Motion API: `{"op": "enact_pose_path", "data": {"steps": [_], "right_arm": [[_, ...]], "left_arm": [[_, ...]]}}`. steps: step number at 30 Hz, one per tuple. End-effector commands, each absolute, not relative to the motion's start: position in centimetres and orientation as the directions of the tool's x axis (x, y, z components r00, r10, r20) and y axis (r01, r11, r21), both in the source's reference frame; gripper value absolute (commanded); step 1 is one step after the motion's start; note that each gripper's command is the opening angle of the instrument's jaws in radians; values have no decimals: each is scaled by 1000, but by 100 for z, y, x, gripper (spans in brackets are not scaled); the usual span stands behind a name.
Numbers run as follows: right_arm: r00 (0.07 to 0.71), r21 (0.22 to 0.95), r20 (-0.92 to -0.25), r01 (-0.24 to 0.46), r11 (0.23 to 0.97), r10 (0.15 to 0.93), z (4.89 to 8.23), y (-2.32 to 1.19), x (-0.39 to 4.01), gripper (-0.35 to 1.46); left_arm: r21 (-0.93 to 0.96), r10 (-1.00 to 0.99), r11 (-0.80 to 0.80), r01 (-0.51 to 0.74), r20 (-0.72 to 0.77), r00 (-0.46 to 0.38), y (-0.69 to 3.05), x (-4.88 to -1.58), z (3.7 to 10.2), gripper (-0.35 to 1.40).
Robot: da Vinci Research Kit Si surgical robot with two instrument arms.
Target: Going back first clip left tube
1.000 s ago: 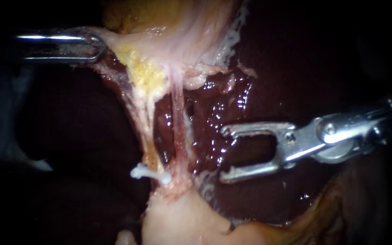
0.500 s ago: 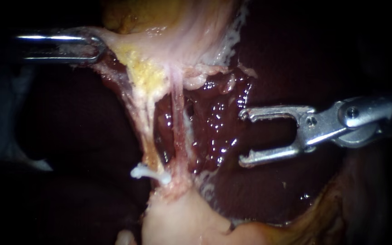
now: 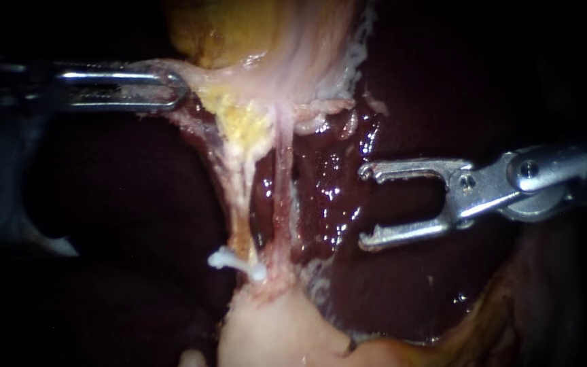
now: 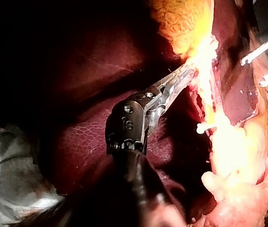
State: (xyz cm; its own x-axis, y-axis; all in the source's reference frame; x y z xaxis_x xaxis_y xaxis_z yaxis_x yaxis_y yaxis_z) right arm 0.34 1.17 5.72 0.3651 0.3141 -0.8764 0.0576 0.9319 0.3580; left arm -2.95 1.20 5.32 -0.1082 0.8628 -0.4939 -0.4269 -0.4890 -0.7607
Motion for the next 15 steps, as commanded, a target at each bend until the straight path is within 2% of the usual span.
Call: {"op": "enact_pose_path", "data": {"steps": [1,15], "right_arm": [[365,358,-876,58,932,314,572,117,34,50],[365,358,-876,57,932,314,572,117,35,50]], "left_arm": [[-760,862,-490,-428,-495,-109,119,-297,535,-35],[-753,857,-499,-429,-504,-112,115,-303,544,-35]]}}
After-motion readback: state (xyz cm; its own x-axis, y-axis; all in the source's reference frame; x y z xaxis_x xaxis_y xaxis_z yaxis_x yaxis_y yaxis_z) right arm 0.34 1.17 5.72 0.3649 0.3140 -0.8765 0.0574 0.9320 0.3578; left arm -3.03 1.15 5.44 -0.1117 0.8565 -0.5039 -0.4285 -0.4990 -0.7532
